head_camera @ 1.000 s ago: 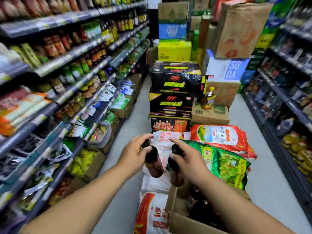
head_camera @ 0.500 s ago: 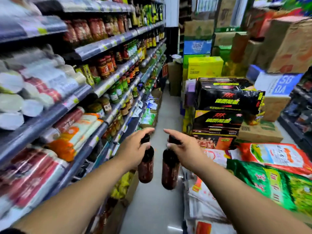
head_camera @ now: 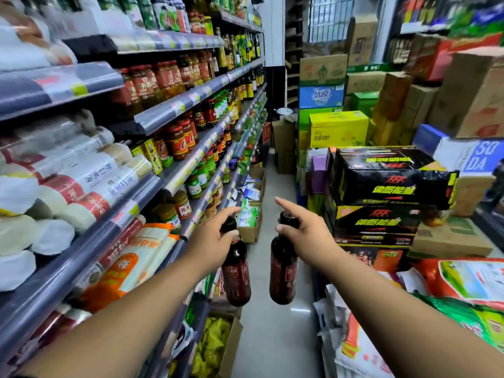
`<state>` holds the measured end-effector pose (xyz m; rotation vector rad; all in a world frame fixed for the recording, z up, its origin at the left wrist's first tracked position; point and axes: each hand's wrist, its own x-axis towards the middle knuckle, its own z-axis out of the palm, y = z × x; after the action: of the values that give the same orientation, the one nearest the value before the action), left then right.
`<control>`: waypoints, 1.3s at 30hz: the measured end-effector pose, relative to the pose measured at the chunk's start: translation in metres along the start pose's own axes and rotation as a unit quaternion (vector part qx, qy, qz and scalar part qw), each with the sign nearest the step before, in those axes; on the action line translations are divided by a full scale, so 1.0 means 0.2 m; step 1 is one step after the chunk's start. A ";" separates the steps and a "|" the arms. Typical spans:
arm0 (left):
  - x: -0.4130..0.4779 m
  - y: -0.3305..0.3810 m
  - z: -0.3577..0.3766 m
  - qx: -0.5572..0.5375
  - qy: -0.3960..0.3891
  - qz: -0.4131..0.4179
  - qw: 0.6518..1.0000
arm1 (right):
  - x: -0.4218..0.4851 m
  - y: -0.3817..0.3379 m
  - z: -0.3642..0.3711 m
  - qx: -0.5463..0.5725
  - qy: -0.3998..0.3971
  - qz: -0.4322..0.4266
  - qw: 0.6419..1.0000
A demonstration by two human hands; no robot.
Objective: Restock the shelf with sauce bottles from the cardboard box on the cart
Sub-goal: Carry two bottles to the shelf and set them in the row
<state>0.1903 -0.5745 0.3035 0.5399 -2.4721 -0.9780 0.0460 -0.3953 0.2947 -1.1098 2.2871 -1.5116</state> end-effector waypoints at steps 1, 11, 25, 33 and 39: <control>0.08 -0.01 0.01 -0.001 -0.002 -0.004 1.000 | 0.07 0.02 -0.01 0.000 0.004 0.004 1.000; 1.22 -0.18 0.24 -0.034 0.023 -0.053 0.998 | 1.18 0.47 -0.10 0.019 0.019 0.028 0.999; 3.05 -0.38 0.37 -0.020 0.068 -0.040 0.997 | 2.98 0.75 -0.33 -0.024 0.028 -0.022 0.999; 4.23 -0.61 0.56 0.003 0.017 0.009 1.000 | 4.00 1.08 -0.42 0.025 0.110 0.005 0.994; 5.03 -0.64 0.75 -0.019 0.018 0.030 0.999 | 4.66 1.34 -0.61 -0.019 0.159 0.030 0.987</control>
<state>-0.6996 -1.0793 0.3565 0.4637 -2.4192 -0.9802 -0.8016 -0.8775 0.3458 -0.8484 2.5361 -1.7364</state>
